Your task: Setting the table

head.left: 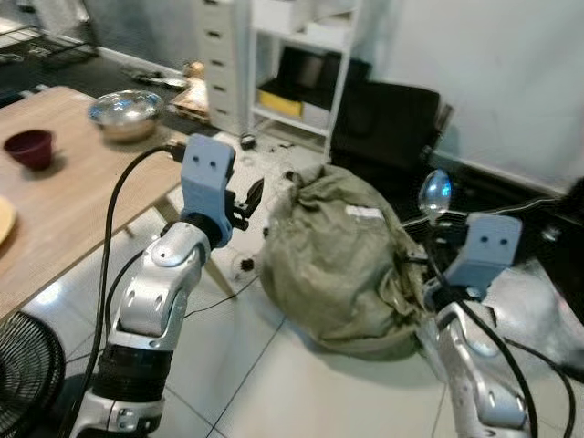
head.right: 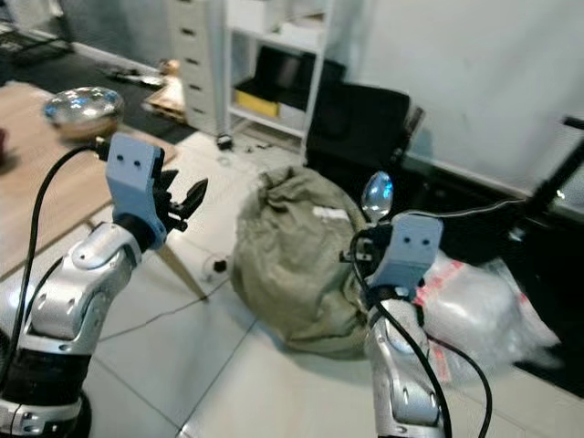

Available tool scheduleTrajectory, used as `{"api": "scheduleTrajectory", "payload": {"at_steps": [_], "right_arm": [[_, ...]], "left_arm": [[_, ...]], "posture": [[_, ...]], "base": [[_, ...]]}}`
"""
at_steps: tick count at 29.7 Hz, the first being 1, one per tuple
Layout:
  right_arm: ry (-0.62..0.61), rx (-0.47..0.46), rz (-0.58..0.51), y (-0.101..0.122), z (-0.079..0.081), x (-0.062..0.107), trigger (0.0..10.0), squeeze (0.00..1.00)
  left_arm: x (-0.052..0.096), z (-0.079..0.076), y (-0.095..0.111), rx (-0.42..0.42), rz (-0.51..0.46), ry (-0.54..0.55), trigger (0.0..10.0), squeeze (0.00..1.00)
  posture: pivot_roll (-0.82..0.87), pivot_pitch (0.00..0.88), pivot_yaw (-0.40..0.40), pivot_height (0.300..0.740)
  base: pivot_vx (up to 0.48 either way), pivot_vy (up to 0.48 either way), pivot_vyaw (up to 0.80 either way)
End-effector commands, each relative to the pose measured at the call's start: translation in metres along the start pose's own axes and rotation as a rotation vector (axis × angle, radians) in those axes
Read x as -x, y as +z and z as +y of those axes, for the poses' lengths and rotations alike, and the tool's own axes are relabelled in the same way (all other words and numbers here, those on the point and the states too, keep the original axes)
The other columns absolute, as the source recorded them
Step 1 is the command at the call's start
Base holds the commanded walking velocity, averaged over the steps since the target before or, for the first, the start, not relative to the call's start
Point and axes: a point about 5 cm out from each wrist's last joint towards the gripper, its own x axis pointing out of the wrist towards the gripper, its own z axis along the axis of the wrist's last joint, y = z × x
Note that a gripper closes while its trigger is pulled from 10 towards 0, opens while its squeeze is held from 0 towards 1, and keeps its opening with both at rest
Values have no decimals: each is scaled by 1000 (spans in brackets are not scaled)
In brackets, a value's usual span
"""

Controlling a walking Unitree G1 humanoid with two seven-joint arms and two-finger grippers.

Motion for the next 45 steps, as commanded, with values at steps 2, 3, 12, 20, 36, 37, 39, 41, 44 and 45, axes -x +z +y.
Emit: {"api": "scheduleTrajectory", "payload": {"at_steps": [2,3,12,20,36,37,39,41,44,45], "right_arm": [[-17,3,13,-4,-5,3,10000,0],[-17,4,13,-4,-5,3,10000,0],[-13,8,14,-3,-5,2,10000,0],[-11,13,17,-3,-6,1,10000,0],[-11,19,21,-4,-6,1,10000,0],[-11,20,21,-4,-6,1,10000,0],[-11,22,22,-3,-6,1,10000,0],[-12,24,22,-3,-6,1,10000,0],[-11,25,22,-3,-6,1,10000,0],[-12,26,22,-3,-6,1,10000,0]], "left_arm": [[2,-1,-8,-1,27,-9,10000,0],[2,-1,-8,-1,28,-9,10000,0],[1,-2,-8,3,26,-9,10000,0],[2,-2,-9,6,26,-7,10000,0],[2,-3,-8,10,23,-13,10000,0],[2,-3,-8,10,22,-13,10000,0],[2,-4,-9,11,23,-13,10000,0],[2,-4,-9,13,23,-14,10000,0],[2,-4,-9,14,22,-16,10000,0],[1,-4,-9,14,22,-16,10000,0]], "posture": [[-91,0,74,740],[-91,0,74,740],[-92,0,69,740],[-93,0,65,740],[-98,0,63,740],[-98,0,63,740],[-100,0,61,740],[-100,0,61,740],[-101,0,62,740],[-101,0,62,740]], "base": [[0,0,-800],[0,0,-800],[0,0,-800],[0,0,-800],[0,0,-800],[0,0,-800],[0,0,-800],[0,0,-800],[0,0,-800],[0,0,-800]]}}
